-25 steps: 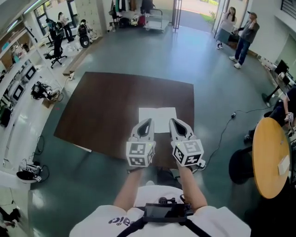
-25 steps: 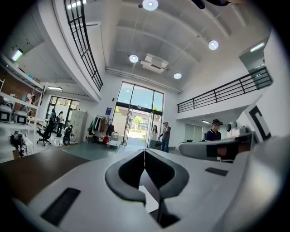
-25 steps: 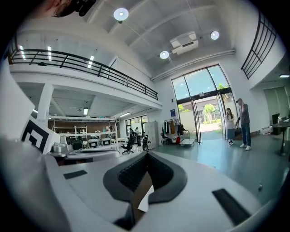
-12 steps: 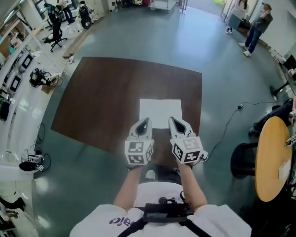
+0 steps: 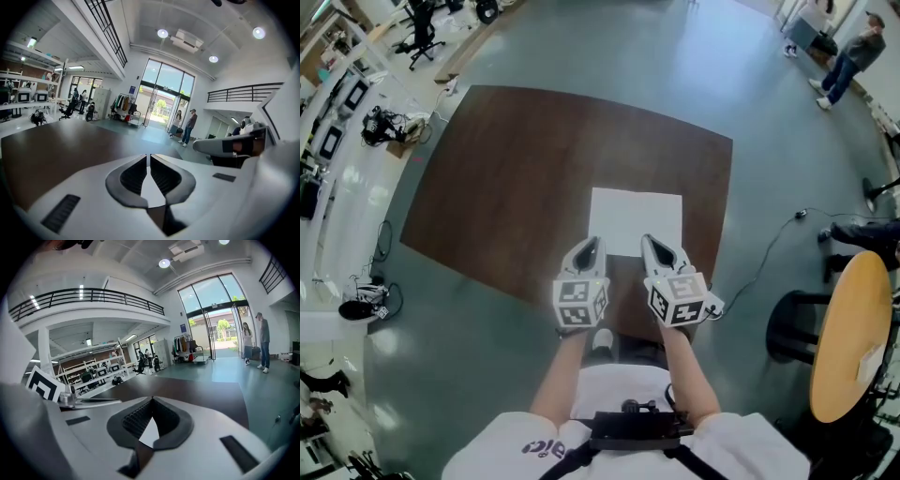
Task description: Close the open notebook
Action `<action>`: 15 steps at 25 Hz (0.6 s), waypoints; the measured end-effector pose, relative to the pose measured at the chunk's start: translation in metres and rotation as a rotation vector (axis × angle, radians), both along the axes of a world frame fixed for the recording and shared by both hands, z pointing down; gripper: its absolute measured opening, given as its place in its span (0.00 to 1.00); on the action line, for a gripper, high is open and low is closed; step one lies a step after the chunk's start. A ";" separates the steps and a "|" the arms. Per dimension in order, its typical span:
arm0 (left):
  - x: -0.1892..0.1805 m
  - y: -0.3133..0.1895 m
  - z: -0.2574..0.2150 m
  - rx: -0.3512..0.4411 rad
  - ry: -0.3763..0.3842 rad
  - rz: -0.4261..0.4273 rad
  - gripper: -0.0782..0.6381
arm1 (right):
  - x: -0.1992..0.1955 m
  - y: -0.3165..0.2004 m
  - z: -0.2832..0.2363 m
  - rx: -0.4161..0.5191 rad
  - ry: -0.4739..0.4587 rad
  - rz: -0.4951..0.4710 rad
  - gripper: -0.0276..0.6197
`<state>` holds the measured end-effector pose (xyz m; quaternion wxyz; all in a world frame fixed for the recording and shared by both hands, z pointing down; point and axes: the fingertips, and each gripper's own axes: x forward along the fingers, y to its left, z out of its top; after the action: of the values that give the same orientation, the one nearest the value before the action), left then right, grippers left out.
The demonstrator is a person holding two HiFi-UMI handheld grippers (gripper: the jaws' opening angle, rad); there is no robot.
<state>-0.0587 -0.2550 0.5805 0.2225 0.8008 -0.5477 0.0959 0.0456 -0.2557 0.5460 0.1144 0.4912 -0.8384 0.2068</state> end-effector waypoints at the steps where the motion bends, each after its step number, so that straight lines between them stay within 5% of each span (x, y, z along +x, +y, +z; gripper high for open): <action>1: -0.003 -0.002 0.007 -0.015 -0.003 -0.007 0.12 | -0.003 -0.003 0.004 -0.007 0.001 -0.005 0.02; 15: -0.041 0.000 0.120 -0.254 -0.019 -0.136 0.12 | -0.022 -0.023 0.051 -0.103 0.026 -0.045 0.02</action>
<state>-0.0995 -0.2552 0.7003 0.3230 0.7265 -0.5860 0.1567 0.0235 -0.2788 0.5965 0.1550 0.4685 -0.8358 0.2406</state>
